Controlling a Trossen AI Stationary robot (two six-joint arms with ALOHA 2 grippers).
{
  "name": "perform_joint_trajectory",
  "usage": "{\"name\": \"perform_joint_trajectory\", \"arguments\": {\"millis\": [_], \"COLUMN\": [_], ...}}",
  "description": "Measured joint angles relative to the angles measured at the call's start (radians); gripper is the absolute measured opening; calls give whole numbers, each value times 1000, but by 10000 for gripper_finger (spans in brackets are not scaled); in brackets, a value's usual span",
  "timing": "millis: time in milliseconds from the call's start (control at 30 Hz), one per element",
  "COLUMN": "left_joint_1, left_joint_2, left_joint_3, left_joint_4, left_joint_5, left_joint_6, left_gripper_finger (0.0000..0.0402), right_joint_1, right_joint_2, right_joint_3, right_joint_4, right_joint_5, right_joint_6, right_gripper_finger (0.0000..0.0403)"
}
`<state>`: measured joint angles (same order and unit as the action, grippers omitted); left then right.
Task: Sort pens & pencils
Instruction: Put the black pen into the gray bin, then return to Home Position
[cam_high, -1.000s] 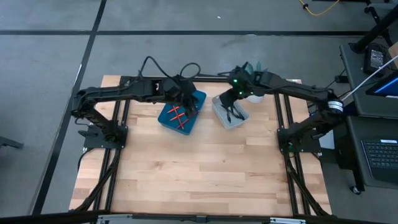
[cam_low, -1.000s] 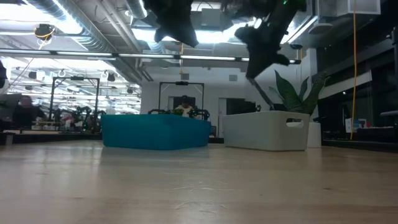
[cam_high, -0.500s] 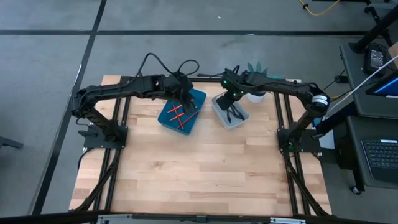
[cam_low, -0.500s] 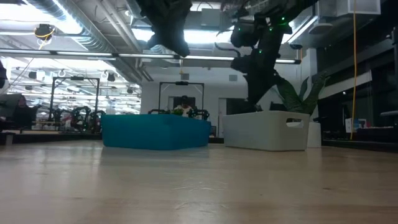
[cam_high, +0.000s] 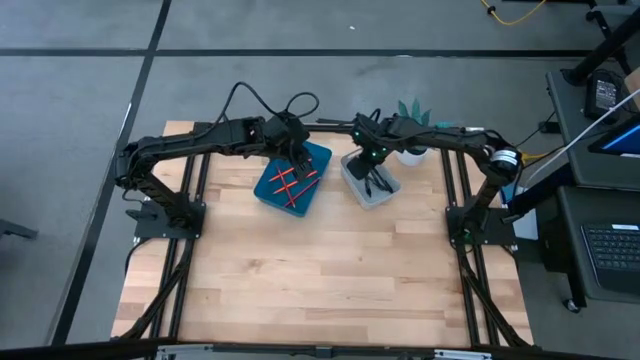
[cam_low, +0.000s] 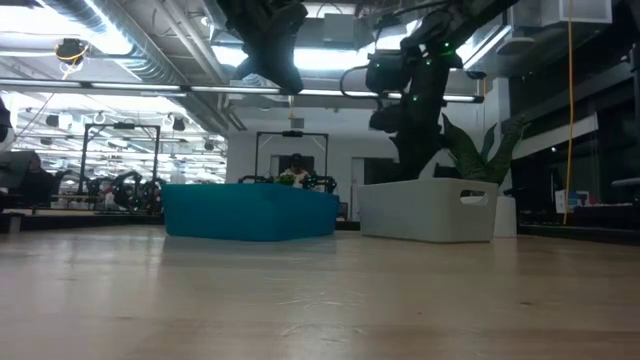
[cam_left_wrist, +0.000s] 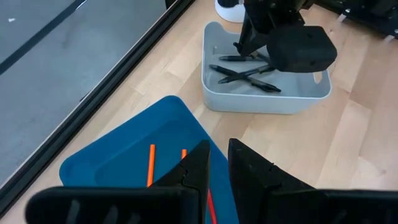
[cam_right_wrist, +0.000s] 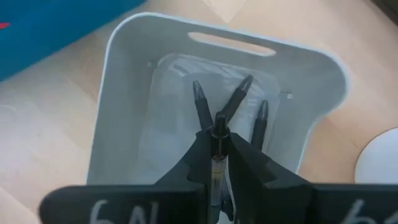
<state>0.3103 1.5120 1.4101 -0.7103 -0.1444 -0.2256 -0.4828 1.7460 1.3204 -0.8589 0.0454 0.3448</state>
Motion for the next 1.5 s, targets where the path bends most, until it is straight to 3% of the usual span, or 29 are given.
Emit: {"name": "perform_joint_trajectory", "arguments": {"millis": [933,1200,1333,1500], "left_joint_1": [0,0,7,12], "left_joint_2": [0,0,0,-7], "left_joint_3": [0,0,0,-2], "left_joint_4": [1,3,3,0], "left_joint_5": [0,0,0,-52], "left_joint_6": [15,27,28,53], "left_gripper_finger": [52,52,52,52], "right_joint_1": [-5,-5,-5,-4], "right_joint_2": [69,69,67,29], "right_joint_3": [-3,-3,-3,15], "right_joint_4": [26,21,14,-20], "right_joint_5": [-38,-41,-42,-199], "right_joint_6": [-5,25,60,125], "right_gripper_finger": [37,137,169,172]}}
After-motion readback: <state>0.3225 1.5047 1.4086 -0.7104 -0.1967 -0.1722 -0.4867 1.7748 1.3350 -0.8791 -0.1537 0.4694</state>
